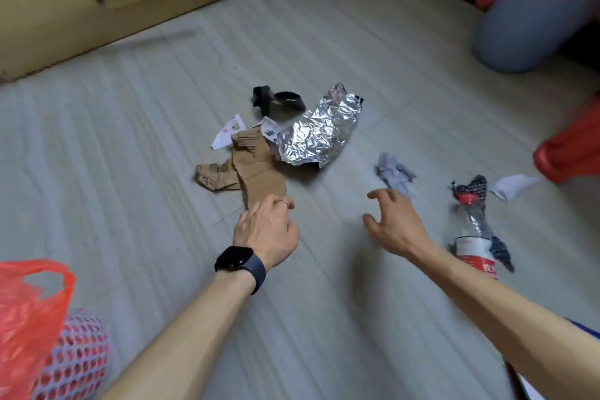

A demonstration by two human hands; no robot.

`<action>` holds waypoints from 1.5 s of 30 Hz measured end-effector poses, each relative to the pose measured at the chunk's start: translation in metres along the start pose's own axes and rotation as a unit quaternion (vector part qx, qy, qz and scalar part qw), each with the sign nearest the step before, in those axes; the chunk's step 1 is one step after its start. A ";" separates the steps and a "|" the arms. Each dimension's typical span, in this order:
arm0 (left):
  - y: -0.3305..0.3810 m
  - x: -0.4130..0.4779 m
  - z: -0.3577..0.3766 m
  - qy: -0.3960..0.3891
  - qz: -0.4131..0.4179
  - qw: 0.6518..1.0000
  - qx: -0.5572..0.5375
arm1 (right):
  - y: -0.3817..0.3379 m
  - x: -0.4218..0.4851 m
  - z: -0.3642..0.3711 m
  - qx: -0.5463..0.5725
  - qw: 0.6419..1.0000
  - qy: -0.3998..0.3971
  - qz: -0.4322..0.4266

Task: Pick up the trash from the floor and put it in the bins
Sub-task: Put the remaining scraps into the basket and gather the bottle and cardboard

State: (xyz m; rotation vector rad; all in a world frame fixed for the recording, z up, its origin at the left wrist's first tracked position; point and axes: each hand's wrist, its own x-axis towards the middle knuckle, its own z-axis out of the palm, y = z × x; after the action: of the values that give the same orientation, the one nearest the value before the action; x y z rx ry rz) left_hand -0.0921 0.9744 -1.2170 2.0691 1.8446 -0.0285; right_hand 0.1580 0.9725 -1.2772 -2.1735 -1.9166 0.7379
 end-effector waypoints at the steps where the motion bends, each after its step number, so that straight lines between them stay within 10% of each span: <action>1: 0.010 0.007 0.011 -0.016 0.007 1.000 -0.002 | 0.017 0.008 -0.003 -0.017 1.000 0.016 0.019; 7: 0.042 0.056 0.033 -0.050 0.049 0.996 0.060 | 0.070 0.062 0.002 -0.152 0.983 -0.093 0.037; 20: 0.033 0.172 0.031 -0.018 0.094 0.966 0.239 | 0.093 0.082 0.042 -0.170 0.985 0.003 -0.035; 28: 0.022 0.104 -0.008 0.083 0.111 0.988 0.071 | 0.090 0.082 0.016 -0.173 0.982 -0.069 0.022; 35: -0.056 0.035 -0.093 0.258 0.037 0.965 0.016 | 0.025 0.049 -0.007 -0.032 0.996 -0.042 0.068; 45: -0.203 -0.102 -0.225 0.417 -0.075 0.903 0.071 | -0.262 -0.039 0.008 0.141 0.948 -0.033 -0.284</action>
State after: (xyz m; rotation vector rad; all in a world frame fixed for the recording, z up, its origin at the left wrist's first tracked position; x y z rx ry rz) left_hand -0.3534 0.9565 -1.0332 2.2131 2.5298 0.8294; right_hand -0.0811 0.9787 -1.1632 -1.3431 -2.1538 0.8996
